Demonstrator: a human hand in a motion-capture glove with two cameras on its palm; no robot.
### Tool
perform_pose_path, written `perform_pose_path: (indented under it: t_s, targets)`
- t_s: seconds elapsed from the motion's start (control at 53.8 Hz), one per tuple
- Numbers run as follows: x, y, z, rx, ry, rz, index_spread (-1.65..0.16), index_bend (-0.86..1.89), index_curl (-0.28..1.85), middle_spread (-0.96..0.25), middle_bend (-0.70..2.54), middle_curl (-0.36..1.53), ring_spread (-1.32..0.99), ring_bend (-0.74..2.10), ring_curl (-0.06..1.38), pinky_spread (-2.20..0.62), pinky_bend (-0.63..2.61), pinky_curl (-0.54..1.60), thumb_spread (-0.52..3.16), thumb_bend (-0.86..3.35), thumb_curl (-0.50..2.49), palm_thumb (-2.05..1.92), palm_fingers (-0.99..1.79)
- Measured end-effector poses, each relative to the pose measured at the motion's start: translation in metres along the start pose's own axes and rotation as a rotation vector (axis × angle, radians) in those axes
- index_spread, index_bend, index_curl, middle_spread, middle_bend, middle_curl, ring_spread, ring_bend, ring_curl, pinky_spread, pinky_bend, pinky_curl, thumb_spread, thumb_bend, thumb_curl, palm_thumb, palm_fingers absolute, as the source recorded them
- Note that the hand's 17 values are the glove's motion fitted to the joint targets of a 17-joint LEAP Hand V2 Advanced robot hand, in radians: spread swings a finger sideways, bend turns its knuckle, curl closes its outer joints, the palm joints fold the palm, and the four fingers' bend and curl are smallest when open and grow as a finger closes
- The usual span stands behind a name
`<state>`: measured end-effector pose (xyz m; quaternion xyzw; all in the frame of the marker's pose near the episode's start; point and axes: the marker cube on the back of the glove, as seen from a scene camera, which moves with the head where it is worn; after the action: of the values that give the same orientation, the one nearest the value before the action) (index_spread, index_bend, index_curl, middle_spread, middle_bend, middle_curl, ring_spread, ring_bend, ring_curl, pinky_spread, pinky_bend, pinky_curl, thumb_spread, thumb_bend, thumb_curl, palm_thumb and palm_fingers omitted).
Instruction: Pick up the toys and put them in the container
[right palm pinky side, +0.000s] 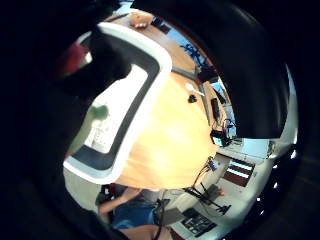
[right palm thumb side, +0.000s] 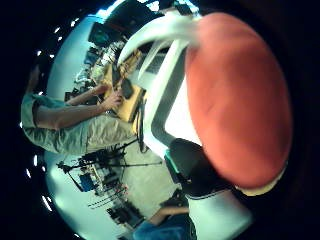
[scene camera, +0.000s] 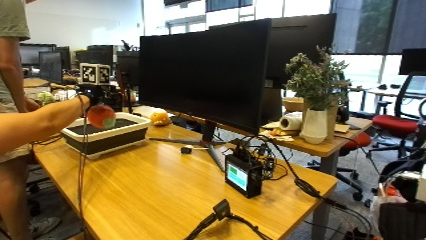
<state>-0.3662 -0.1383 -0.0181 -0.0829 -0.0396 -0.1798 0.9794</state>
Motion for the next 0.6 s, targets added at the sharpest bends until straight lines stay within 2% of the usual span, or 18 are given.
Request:
perform_pose_path:
  t_s: [0.019,0.037,0.056,0.167,0.279,0.372,0.465,0.595]
  targets:
    - [0.0,0.0,0.001,-0.004,-0.002,0.003,-0.32,0.1,0.1,-0.36,0.21,0.81,-0.31,1.01,0.53,-0.27,1.39,0.43,1.24,-0.02,0.58,0.23,0.33]
    - [0.0,0.0,0.003,-0.011,-0.004,0.005,-0.31,0.14,0.11,-0.28,0.06,0.73,-0.22,0.7,0.37,-0.18,1.36,0.38,1.2,-0.09,0.55,0.13,-0.18]
    - [0.001,0.001,0.005,-0.02,-0.005,0.006,-0.31,0.16,0.14,-0.25,0.08,0.73,-0.19,0.69,0.4,-0.15,1.38,0.41,1.2,-0.08,0.54,0.1,-0.21]
    - [-0.003,-0.005,0.009,-0.017,0.009,-0.011,-0.3,0.13,0.16,-0.12,0.1,0.64,-0.1,0.59,0.35,-0.07,1.37,0.39,1.16,-0.05,0.49,0.03,-0.2]
    - [0.004,0.005,0.005,-0.005,0.011,-0.001,-0.29,0.11,0.16,-0.05,0.12,0.57,-0.05,0.57,0.33,-0.02,1.36,0.37,1.14,-0.03,0.46,0.01,-0.19]
    - [0.015,0.018,0.0,-0.007,0.027,0.002,-0.29,0.11,0.17,-0.02,0.13,0.52,-0.03,0.56,0.33,0.0,1.33,0.36,1.13,-0.03,0.44,0.01,-0.18]
    - [0.005,0.007,-0.003,0.015,0.033,-0.017,-0.29,0.11,0.17,-0.01,0.14,0.48,-0.02,0.56,0.32,0.02,1.3,0.35,1.12,-0.02,0.43,0.01,-0.18]
    - [0.023,0.028,-0.006,0.014,0.025,-0.004,-0.29,0.1,0.17,0.0,0.15,0.44,-0.01,0.56,0.32,0.03,1.27,0.34,1.11,-0.02,0.41,0.01,-0.17]
